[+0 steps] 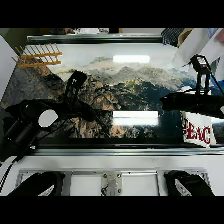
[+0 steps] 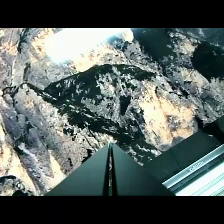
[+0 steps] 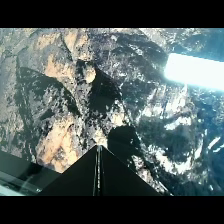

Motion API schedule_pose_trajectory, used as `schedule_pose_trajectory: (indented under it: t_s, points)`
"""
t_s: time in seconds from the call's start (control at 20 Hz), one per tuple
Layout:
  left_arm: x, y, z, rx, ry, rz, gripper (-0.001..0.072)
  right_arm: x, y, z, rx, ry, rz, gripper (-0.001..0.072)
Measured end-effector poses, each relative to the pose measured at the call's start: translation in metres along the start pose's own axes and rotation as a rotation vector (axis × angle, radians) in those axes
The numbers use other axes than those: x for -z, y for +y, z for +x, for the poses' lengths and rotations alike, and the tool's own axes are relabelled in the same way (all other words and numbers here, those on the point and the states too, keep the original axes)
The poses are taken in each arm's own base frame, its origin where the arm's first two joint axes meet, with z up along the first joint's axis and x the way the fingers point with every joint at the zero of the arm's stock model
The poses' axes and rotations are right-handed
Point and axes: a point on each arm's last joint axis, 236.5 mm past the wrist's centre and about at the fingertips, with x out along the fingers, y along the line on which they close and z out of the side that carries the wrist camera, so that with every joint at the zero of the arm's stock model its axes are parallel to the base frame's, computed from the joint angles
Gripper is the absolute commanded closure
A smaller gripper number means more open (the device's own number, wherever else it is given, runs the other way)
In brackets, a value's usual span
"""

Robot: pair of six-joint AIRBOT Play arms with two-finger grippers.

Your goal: Fold the clothes and pants, and hang the long-sleeved shirts on hangers.

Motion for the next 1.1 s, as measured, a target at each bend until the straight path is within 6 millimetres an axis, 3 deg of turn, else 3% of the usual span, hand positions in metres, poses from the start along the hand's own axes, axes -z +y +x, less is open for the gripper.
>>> schedule_pose_trajectory:
  t_s: [0.3, 0.4, 0.5, 0.55, 0.6, 0.65, 0.75, 0.9, 1.0, 1.1]
  points:
    - [-0.003, 0.002, 0.0, -0.005, -0.012, -0.001, 0.0699, 0.0, 0.0, 0.0, 0.0, 0.0, 0.0, 0.0701]
    - [-0.006, 0.022, -0.003, -0.066, -0.024, 0.008, 0.0699, 0.0, 0.0, 0.0, 0.0, 0.0, 0.0, 0.0701]
    - [-0.008, 0.061, -0.012, -0.17, -0.04, -0.004, 0.0698, 0.0, 0.0, 0.0, 0.0, 0.0, 0.0, 0.07]
    - [-0.008, 0.083, -0.019, -0.222, -0.048, -0.027, 0.0581, 0.0, 0.0, 0.0, 0.0, 0.0, 0.0, 0.0701]
    - [-0.006, 0.111, -0.027, -0.283, -0.055, -0.064, 0.0072, 0.0, 0.0, 0.0, 0.0, 0.0, 0.0, 0.07]
    - [-0.002, 0.136, -0.035, -0.335, -0.056, -0.109, -0.0007, 0.0, 0.0, 0.0, 0.0, 0.0, 0.0, 0.07]
    - [0.013, 0.188, -0.049, -0.435, -0.043, -0.215, -0.0007, 0.0, 0.0, 0.0, 0.0, 0.0, 0.0, 0.0701]
    - [0.053, 0.26, -0.058, -0.556, 0.022, -0.375, -0.0007, 0.0, 0.0, 0.0, 0.0, 0.0, 0.0, 0.07]
    - [0.083, 0.297, -0.053, -0.601, 0.082, -0.467, -0.0006, 0.0, 0.0, 0.0, 0.0, 0.0, 0.0, 0.0701]
    - [0.11, 0.322, -0.04, -0.615, 0.142, -0.525, -0.0006, 0.0, 0.0, 0.0, 0.0, 0.0, 0.0, 0.07]
